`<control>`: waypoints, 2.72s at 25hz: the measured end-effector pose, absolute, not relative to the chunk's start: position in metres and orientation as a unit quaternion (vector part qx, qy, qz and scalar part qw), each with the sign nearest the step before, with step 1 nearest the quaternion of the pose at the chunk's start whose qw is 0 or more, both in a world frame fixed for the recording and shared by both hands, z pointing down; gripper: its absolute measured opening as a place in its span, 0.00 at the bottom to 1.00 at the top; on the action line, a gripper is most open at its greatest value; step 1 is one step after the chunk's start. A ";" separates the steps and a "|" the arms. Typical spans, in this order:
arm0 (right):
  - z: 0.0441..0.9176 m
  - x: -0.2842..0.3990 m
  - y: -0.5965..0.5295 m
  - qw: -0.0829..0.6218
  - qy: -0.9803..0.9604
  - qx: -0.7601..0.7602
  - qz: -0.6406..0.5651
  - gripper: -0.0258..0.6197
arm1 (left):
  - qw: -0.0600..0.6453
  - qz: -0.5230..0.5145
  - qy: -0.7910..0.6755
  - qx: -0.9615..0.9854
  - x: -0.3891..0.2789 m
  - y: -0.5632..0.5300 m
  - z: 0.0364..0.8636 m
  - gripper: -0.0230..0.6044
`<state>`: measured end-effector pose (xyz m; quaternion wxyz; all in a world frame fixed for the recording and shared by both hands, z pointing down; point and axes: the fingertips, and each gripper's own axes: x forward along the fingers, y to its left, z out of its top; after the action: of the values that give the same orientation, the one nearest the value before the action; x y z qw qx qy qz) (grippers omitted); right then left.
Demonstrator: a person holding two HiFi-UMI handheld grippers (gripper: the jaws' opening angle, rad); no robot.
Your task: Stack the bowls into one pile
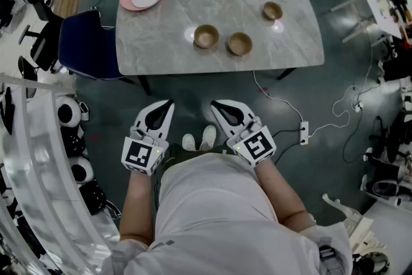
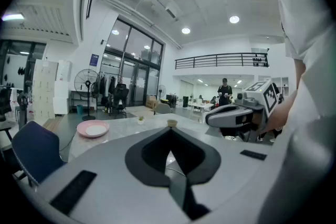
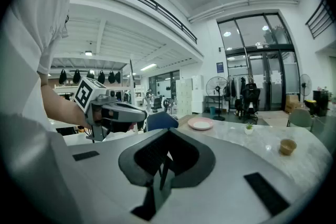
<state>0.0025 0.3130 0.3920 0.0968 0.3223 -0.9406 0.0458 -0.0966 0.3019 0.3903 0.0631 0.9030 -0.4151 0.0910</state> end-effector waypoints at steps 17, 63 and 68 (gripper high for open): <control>0.403 0.029 0.263 0.081 -0.956 0.268 0.087 0.05 | 0.093 0.101 -0.461 0.877 -0.072 0.268 0.393 0.04; 0.434 -0.104 0.002 0.131 -0.860 0.473 0.139 0.10 | 0.129 0.136 -0.244 0.952 -0.196 0.001 0.435 0.04; 0.445 -0.063 0.001 0.142 -0.840 0.504 0.145 0.11 | 0.124 0.148 -0.232 0.953 -0.174 -0.006 0.440 0.04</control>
<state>-0.0635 0.0011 0.4449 0.1420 0.5039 -0.8397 0.1447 -0.1737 -0.0059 0.4400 0.1242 0.9534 -0.2315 0.1483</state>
